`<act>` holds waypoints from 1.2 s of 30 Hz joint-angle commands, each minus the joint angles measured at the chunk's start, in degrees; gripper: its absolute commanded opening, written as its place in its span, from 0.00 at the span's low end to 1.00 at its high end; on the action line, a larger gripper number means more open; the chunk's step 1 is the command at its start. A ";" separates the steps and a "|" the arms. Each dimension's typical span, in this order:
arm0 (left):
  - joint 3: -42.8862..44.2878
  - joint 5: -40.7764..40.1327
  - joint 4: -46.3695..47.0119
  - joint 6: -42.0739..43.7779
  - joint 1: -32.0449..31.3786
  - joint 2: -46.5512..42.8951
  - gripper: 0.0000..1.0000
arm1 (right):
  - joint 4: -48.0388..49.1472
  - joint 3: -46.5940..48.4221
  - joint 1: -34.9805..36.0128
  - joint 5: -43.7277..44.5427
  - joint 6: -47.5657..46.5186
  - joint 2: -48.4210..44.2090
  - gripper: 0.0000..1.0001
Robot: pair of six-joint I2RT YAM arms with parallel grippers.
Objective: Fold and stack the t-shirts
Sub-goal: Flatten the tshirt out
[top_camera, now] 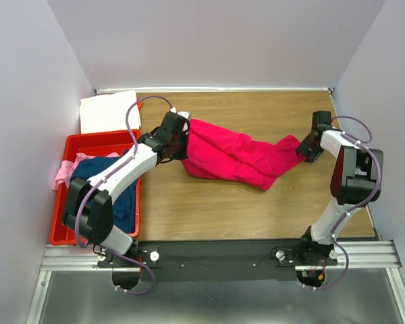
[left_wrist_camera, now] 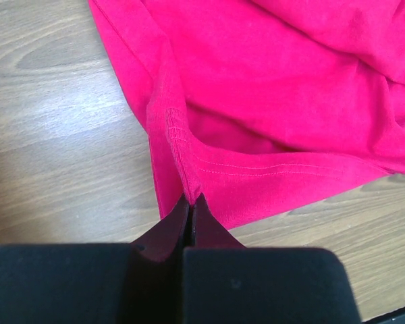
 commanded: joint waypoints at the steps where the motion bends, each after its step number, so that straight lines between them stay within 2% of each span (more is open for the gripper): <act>1: 2.36 -2.04 0.10 -0.06 0.40 0.14 0.00 | 1.14 1.50 -0.01 -2.16 -0.80 3.64 0.40; 3: 3.24 -2.22 0.27 -0.32 0.49 0.22 0.00 | 1.23 1.85 -0.01 -2.34 -1.06 4.25 0.28; 4: 3.68 -2.31 0.27 -0.41 0.49 0.14 0.00 | 1.15 2.12 -0.01 -2.34 -1.06 4.26 0.11; 6: 5.43 -2.48 0.62 -0.76 0.67 -0.04 0.00 | 1.06 2.64 -0.10 -2.43 -1.41 3.91 0.01; 13: 17.02 -5.20 2.56 -2.08 3.12 -3.02 0.00 | 0.00 10.28 -3.60 -7.44 -0.18 -3.47 0.00; 17: 25.28 -9.76 4.31 -3.22 6.02 -6.36 0.00 | -3.33 20.82 -6.77 -7.27 0.43 -7.77 0.00; 19: 26.18 -11.70 7.20 -4.27 8.04 -9.94 0.00 | -4.30 27.41 -8.70 -6.57 0.44 -8.66 0.00; 22: 25.04 -15.57 11.94 -6.29 9.72 -16.00 0.00 | -6.32 34.43 -10.38 -3.85 0.35 -10.68 0.01; 27: 18.64 -21.46 19.77 -6.56 11.30 -26.12 0.00 | -6.68 41.04 -10.73 2.92 -0.70 -14.46 0.00; 36: 12.39 -20.41 24.43 -5.33 11.39 -33.43 0.00 | -6.76 50.72 -10.73 8.38 -0.98 -18.06 0.00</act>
